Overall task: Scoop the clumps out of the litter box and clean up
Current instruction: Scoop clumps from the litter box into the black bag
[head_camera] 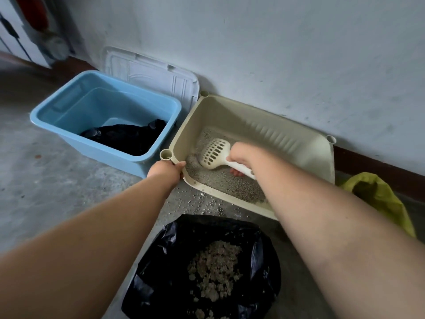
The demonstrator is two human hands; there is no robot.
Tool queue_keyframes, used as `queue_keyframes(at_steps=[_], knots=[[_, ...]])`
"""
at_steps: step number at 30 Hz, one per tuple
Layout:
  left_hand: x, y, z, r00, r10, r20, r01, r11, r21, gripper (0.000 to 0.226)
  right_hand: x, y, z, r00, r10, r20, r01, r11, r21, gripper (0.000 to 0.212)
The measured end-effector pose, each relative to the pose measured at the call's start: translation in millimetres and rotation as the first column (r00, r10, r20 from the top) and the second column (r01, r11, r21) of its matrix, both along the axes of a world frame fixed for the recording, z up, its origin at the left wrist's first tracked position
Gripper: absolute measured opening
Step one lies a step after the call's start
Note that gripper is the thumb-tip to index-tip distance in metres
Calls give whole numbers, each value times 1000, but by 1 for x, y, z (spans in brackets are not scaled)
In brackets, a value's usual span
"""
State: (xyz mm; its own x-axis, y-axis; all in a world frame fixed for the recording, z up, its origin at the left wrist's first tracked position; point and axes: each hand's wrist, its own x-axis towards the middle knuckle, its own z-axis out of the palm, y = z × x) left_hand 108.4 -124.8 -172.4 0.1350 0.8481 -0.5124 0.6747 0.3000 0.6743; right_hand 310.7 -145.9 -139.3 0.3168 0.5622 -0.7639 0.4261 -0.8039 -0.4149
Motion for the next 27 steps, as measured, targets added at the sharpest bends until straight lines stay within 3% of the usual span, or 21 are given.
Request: queue_keyframes(at_steps=[5, 12, 16, 21, 27], knots=[[0, 0, -1, 1000, 28, 4, -28, 999, -35, 37, 40, 4, 20, 985, -47, 166, 55, 997, -46, 40], [0, -1, -2, 998, 58, 33, -58, 998, -28, 34, 2, 49, 18, 989, 65, 135, -71, 996, 45, 39], [-1, -1, 0, 999, 43, 32, -42, 999, -26, 33, 1, 38, -7, 997, 13, 79, -13, 1000, 10, 37], [-1, -3, -1, 996, 66, 53, -65, 998, -21, 32, 32, 20, 6, 989, -63, 137, 68, 997, -34, 41], [-1, -3, -1, 993, 86, 77, -83, 996, -33, 32, 35, 21, 27, 990, -130, 55, 126, 990, 60, 18]])
